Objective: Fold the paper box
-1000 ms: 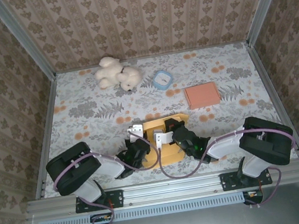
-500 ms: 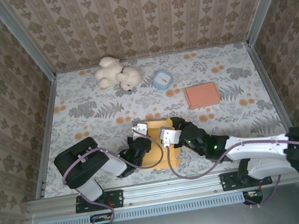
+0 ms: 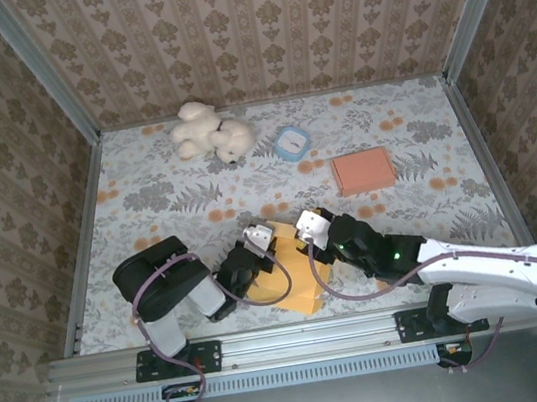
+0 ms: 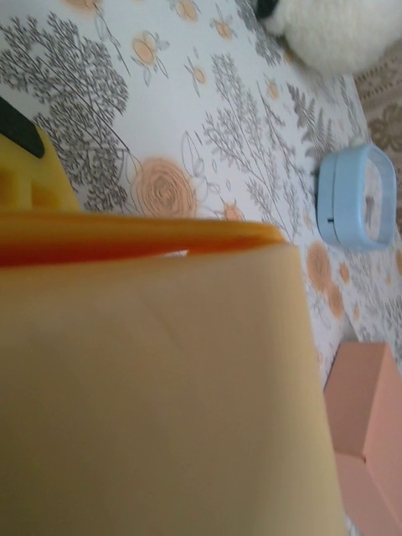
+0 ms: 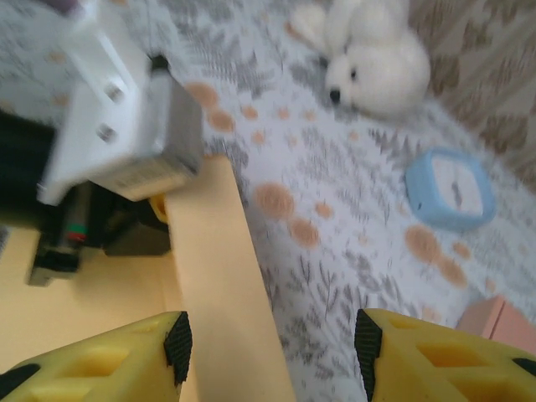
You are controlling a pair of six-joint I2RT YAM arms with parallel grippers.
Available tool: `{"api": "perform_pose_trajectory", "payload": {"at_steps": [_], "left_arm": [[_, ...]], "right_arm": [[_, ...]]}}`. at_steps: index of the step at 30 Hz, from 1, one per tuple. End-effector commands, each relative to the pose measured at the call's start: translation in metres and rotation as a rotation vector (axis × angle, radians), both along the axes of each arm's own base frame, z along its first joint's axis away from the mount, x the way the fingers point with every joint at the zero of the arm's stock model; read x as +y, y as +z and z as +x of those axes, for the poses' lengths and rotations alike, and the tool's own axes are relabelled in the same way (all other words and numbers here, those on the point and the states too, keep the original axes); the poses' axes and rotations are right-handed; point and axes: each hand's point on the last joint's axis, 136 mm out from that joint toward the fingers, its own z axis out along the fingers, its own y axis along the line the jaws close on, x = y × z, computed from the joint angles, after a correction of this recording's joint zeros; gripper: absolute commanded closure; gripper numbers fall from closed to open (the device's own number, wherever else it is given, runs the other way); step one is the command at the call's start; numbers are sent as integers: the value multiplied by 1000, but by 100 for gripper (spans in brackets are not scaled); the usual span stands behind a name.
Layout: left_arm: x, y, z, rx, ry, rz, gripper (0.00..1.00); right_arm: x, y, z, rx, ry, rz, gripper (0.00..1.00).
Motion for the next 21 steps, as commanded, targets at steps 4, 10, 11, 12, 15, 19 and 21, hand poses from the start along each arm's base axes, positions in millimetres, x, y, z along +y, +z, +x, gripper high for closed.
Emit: {"api": "perform_pose_trajectory", "payload": {"at_steps": [4, 10, 11, 12, 15, 19, 21], "left_arm": [[-2, -15, -10, 19, -103, 72, 87], [0, -24, 4, 75, -43, 37, 81], [1, -26, 6, 84, -36, 34, 80], [0, -27, 7, 92, -33, 27, 77], [0, -29, 10, 106, -15, 14, 67], [2, -25, 10, 117, 2, -10, 62], [3, -20, 8, 119, -1, -23, 60]], "right_arm": [[-19, -21, 18, 195, -172, 72, 44], [-20, -42, 14, 262, -163, 73, 44], [-21, -47, 15, 272, -170, 67, 44], [-23, -52, 16, 282, -179, 57, 44], [-26, -61, 19, 298, -201, 48, 45], [-27, -60, 22, 295, -220, 65, 45], [-28, -60, 22, 294, -226, 65, 45]]}}
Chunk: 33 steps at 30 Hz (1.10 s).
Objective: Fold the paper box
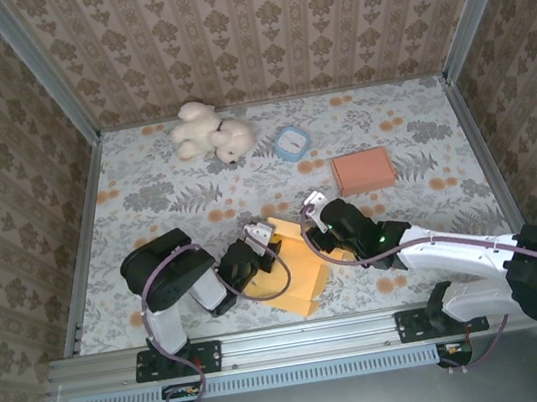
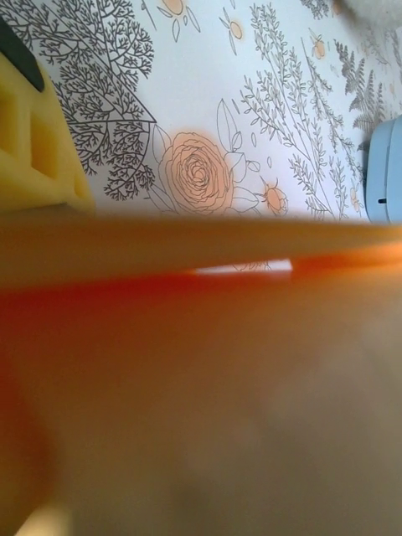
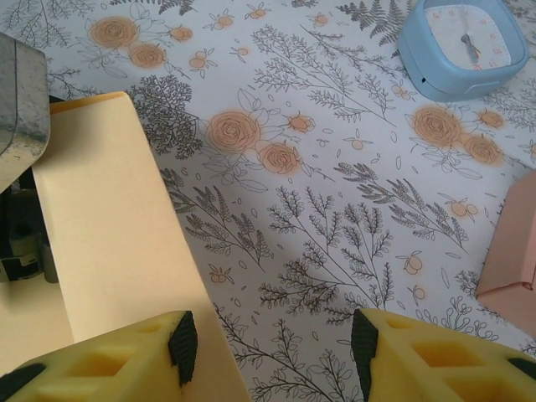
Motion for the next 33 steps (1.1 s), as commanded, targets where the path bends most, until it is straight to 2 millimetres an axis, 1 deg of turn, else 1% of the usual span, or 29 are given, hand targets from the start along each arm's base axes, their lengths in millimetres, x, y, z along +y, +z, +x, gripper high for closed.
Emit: {"api": "perform_pose_trajectory", "payload": {"at_steps": [1, 7, 12, 15, 19, 23, 26, 28, 30, 33], "left_arm": [[2, 7, -2, 27, 9, -38, 59], [4, 24, -10, 27, -5, -87, 53], [4, 33, -18, 23, -20, -114, 50], [6, 41, -21, -3, -6, -122, 52], [8, 50, -17, -48, 42, -122, 55], [11, 55, -12, -83, 99, -120, 62], [13, 53, -5, -97, 153, -103, 68], [16, 51, -3, -104, 191, -104, 75], [16, 51, -1, -108, 216, -111, 78], [16, 50, 3, -117, 262, -101, 86]], "right_arm": [[-8, -23, -8, 73, -8, -43, 45], [-11, -23, -7, 71, -20, -38, 45], [-11, -24, -7, 73, -22, -36, 45], [-11, -25, -7, 74, -21, -38, 46], [-10, -25, -7, 75, -17, -35, 46], [-10, -25, -7, 78, -14, -29, 46], [-9, -24, -8, 77, -12, -27, 46], [-9, -24, -8, 78, -10, -25, 46], [-9, -25, -9, 80, -8, -24, 46], [-10, -26, -9, 83, -8, -27, 47]]}}
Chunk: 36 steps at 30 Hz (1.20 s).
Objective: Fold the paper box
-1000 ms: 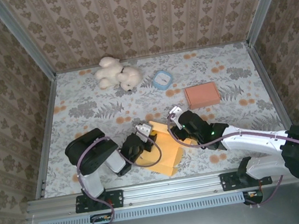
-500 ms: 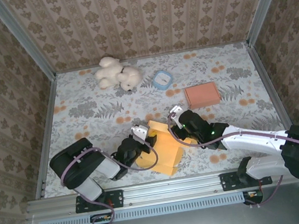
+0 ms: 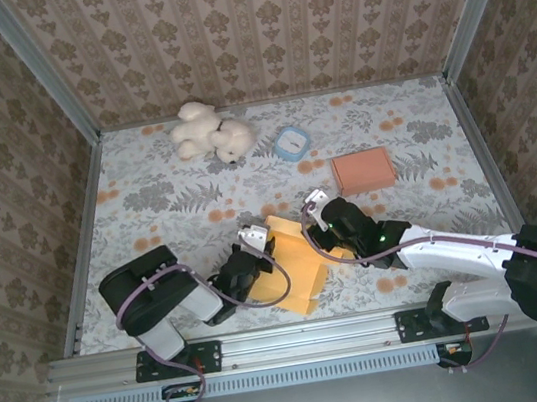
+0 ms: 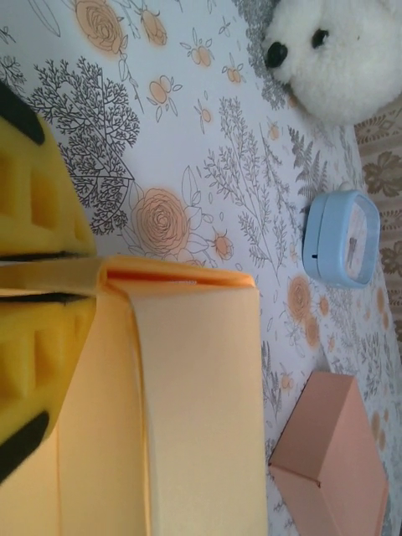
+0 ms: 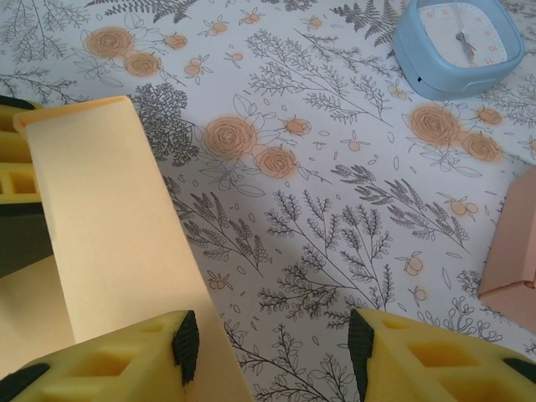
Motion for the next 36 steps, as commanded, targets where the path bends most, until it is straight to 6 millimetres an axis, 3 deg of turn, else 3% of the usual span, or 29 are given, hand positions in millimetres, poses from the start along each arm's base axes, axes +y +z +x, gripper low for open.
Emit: {"api": "perform_pose_trajectory", "payload": {"at_steps": [1, 6, 10, 18, 22, 27, 32, 36], "left_arm": [[9, 8, 14, -38, 131, -24, 89], [30, 1, 20, -31, 261, -33, 91], [34, -2, 22, -20, 291, -20, 91], [11, 7, 18, -30, 168, -11, 75], [15, 14, 17, -50, 174, -30, 64], [6, 23, 19, -85, 149, -28, 62], [-1, 28, 29, -122, 176, -6, 64], [-1, 26, 34, -135, 214, 16, 85]], "right_arm": [[-9, -26, -13, 81, 9, -49, 47], [-10, -25, -12, 77, 1, -42, 47], [-9, -26, -12, 78, -3, -34, 47], [-5, -28, -12, 87, 7, -20, 47], [-4, -29, -12, 91, 8, -19, 47], [-3, -30, -12, 97, 12, -20, 47], [-1, -32, -13, 104, 18, -17, 47], [-1, -33, -13, 106, 19, -21, 47]]}}
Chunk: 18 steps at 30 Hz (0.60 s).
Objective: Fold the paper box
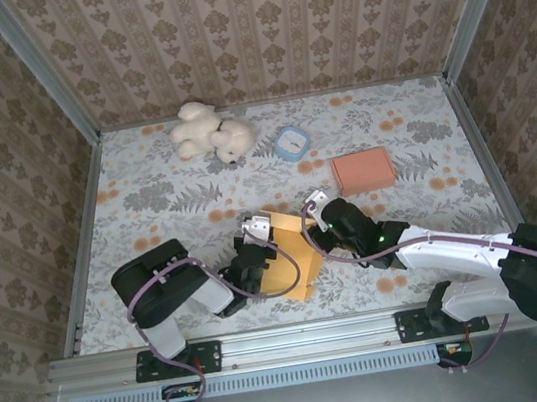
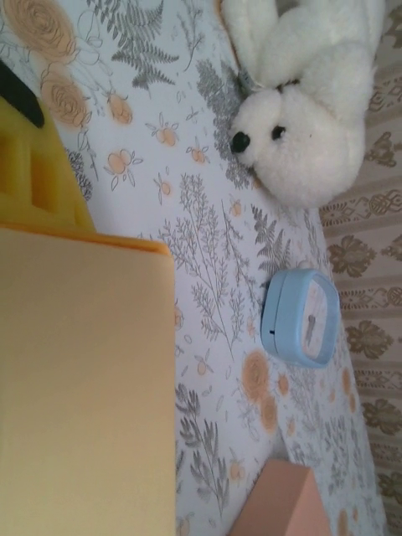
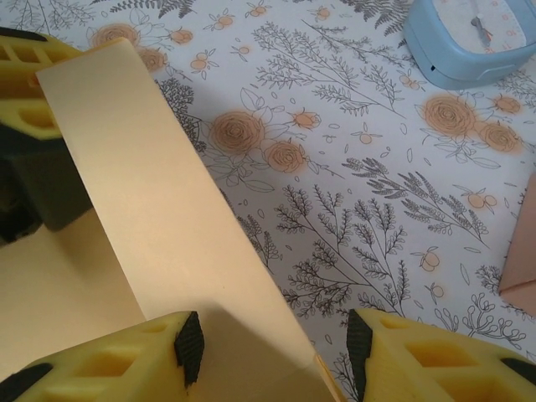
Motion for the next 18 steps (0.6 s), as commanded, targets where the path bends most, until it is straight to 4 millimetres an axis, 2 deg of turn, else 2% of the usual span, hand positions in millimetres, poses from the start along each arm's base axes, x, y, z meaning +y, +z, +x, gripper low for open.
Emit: {"api": "perform_pose_trajectory", "payload": {"at_steps": [1, 9, 15, 18], "left_arm": [[-6, 9, 6, -40, 24, -10, 89], [-3, -12, 6, -16, 59, 36, 91], [-8, -14, 1, -9, 21, 44, 84], [-9, -13, -4, -6, 3, 39, 89]], "right_arm": [[-5, -25, -11, 80, 12, -44, 47], [-5, -19, -11, 77, 2, -23, 47], [-8, 4, -12, 58, -26, 26, 46], [-19, 18, -11, 40, -77, 38, 46]]}}
